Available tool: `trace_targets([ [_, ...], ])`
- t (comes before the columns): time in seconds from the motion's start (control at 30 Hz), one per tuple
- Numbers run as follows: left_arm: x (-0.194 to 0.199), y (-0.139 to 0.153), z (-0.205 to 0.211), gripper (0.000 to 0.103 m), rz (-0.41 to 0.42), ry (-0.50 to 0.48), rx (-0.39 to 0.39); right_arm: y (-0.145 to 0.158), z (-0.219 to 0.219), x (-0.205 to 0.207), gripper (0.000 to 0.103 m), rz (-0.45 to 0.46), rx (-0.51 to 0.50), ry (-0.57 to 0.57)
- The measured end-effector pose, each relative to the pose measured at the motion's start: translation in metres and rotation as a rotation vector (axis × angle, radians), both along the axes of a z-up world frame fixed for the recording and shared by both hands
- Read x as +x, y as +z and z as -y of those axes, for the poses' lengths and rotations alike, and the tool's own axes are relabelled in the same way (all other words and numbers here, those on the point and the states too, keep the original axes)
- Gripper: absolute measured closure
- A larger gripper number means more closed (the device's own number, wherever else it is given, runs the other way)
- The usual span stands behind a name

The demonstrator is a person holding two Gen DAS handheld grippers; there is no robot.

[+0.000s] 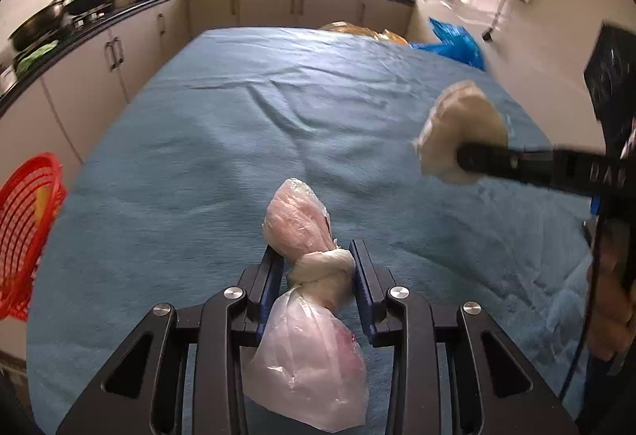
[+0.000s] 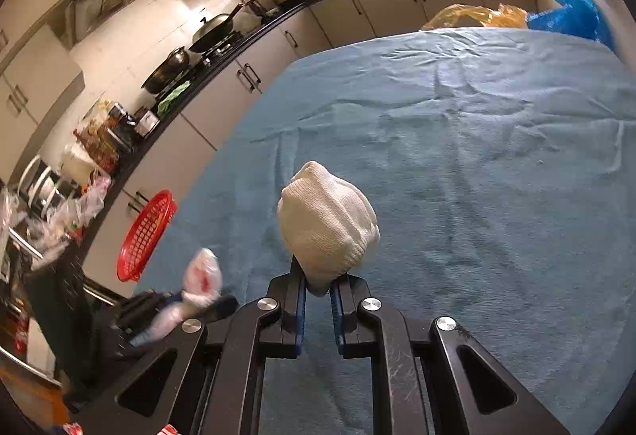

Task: Collect trash
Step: 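Lift the plastic bag in the left tool while the right tool holds the white cloth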

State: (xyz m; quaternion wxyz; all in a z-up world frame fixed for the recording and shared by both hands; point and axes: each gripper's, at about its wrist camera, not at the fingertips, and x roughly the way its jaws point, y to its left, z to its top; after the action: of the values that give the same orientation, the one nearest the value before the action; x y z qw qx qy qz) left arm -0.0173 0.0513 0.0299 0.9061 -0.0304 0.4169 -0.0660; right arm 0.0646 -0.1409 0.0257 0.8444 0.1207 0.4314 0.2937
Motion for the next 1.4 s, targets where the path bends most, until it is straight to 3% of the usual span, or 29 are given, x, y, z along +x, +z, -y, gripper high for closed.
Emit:
trace_targets([
  [0.4, -0.021, 0.015, -0.030, 0.070, 0.073, 0.133, -0.002, 0.004, -0.041, -0.038, 0.091, 0.164, -0.037, 0.134],
  [0.9, -0.029, 0.011, -0.038, 0.070, 0.095, 0.211, 0.088, -0.005, -0.057, -0.048, 0.091, 0.179, -0.064, 0.191],
  [1.4, -0.032, 0.010, -0.039, 0.070, 0.096, 0.230, 0.103, -0.005, -0.055, -0.046, 0.091, 0.181, -0.064, 0.185],
])
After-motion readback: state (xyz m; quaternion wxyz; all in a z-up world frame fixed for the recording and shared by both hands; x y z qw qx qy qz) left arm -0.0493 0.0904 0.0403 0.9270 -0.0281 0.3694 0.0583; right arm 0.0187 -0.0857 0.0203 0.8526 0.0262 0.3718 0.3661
